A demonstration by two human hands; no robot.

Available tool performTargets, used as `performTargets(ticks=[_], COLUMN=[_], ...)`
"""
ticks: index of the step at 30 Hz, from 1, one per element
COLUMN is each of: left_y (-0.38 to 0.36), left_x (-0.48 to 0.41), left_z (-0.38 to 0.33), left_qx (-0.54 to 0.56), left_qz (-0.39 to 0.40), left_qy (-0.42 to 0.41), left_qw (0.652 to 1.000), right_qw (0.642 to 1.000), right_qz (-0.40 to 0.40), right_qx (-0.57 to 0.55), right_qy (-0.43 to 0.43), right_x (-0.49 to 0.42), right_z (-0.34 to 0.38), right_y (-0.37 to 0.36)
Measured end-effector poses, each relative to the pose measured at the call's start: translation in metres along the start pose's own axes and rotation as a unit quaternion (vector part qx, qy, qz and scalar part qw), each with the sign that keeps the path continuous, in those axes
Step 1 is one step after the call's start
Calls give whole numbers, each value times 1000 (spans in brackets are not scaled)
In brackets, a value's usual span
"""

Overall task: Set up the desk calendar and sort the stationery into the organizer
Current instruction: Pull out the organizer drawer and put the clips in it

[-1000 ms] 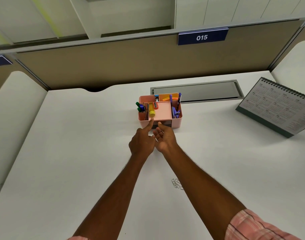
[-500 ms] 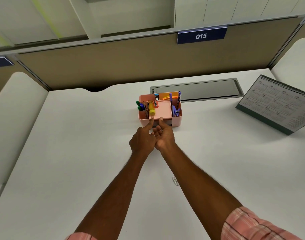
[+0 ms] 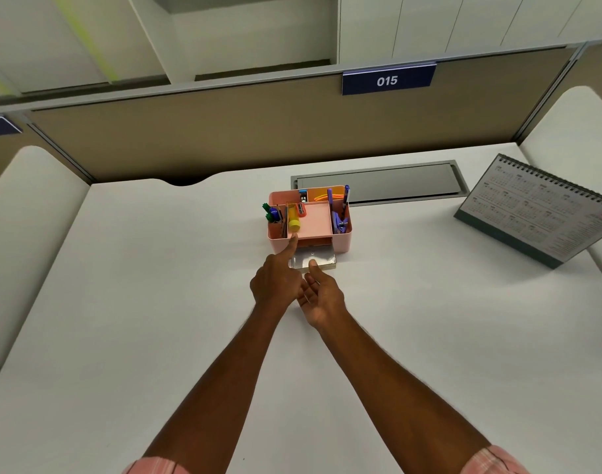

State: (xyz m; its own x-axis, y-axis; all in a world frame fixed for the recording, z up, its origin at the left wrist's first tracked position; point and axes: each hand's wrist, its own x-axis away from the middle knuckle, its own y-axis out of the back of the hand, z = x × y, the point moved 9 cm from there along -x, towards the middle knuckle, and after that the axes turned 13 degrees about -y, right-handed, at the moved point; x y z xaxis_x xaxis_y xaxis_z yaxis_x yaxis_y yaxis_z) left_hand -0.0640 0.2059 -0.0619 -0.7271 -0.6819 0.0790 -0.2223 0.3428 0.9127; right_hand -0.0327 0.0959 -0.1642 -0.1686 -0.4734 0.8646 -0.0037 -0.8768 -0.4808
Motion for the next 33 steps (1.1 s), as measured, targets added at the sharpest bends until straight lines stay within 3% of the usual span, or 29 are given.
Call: performTargets(ticks=[14,23,29,33], left_y=[-3,2,25,22], left_x=[2,-1,13,44], left_z=[0,-5,-11,-14], left_qx=[0,2,5,79], left_qz=[-11,-14,-82,-135], left_qy=[20,8,4,-10], left_qw=[1000,1000,997,988], right_qw=[996,997,996,972], right_qz=[65,40,25,-11], right_qx=[-27,26,85,222], right_qy=[-48,-61,-5,81], right_x=[10,18,34,56], right_z=[-2,13,52,74], right_y=[-16,8,52,90])
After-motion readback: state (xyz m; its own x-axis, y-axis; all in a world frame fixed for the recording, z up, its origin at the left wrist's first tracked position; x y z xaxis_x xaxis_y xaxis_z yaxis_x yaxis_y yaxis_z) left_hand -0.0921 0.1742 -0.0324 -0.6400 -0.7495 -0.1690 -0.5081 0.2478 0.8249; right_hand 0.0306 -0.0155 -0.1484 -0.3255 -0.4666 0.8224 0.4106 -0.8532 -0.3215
